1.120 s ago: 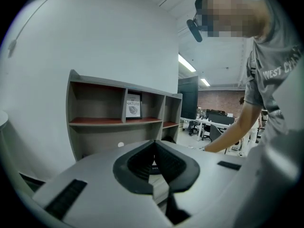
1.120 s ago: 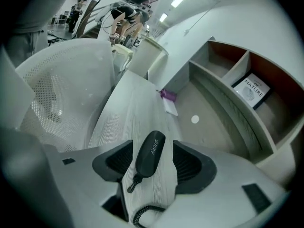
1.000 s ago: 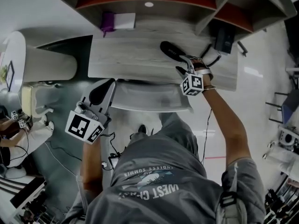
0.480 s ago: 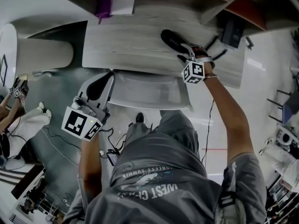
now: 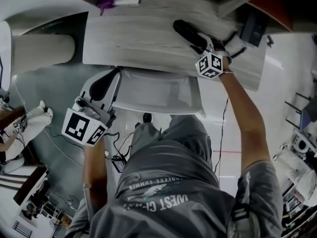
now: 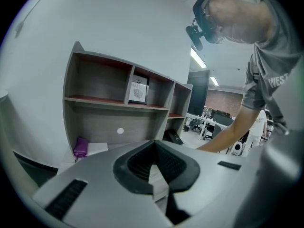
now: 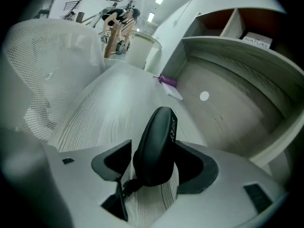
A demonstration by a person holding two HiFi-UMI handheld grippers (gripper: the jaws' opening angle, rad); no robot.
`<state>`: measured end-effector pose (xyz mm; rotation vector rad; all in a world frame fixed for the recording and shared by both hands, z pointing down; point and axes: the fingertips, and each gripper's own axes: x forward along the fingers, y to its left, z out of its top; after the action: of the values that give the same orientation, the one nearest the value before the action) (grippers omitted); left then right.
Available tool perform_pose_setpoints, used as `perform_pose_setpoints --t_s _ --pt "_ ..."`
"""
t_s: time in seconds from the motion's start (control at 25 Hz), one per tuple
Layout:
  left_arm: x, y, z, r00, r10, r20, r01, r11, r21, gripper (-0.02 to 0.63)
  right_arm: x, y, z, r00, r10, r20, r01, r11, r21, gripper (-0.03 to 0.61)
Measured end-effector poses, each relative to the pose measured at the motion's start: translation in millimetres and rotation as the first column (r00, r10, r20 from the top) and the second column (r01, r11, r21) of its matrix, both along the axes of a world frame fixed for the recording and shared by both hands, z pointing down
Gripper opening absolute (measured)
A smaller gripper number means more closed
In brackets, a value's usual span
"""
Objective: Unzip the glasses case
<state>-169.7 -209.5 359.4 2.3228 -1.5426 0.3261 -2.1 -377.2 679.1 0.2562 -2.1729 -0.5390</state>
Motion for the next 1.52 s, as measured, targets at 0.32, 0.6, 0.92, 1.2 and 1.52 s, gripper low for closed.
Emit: perform_pose_setpoints --t_s 0.32,0.6,0.92,1.2,1.52 --pt "7.7 -13.9 18.9 1.000 0.004 -0.012 -0.005 0.999 -0.035 0.000 4.6 -41.9 11.8 0.975 0.190 0.114 -0.177 0.978 -0.110 0.281" --pt "17.2 -33.7 49.5 0.998 0.014 -0.067 -0.020 0.996 -0.088 0.000 7.6 -46.5 13.7 0.929 0.306 0.210 -0.237 0.924 -0.300 0.261" --pt "28.3 -38.4 79.1 0.986 0.061 -0.158 -0.087 0.983 -0.163 0.000 -2.5 5.5 -49.0 0.897 0.289 0.335 -0.081 0.851 -0.519 0.253" --pt "26.5 -44.5 103.1 0.921 0.009 -0.389 -0.101 0.971 -0.216 0.000 -9.5 58.0 -125.5 0.871 0.209 0.445 0.091 0.821 -0.563 0.253" --pt "28.7 -56.7 114.3 0.791 -0.049 -0.609 -0.114 0.967 -0.227 0.000 -5.7 94.0 -177.3 0.854 0.140 0.501 0.195 0.806 -0.559 0.253"
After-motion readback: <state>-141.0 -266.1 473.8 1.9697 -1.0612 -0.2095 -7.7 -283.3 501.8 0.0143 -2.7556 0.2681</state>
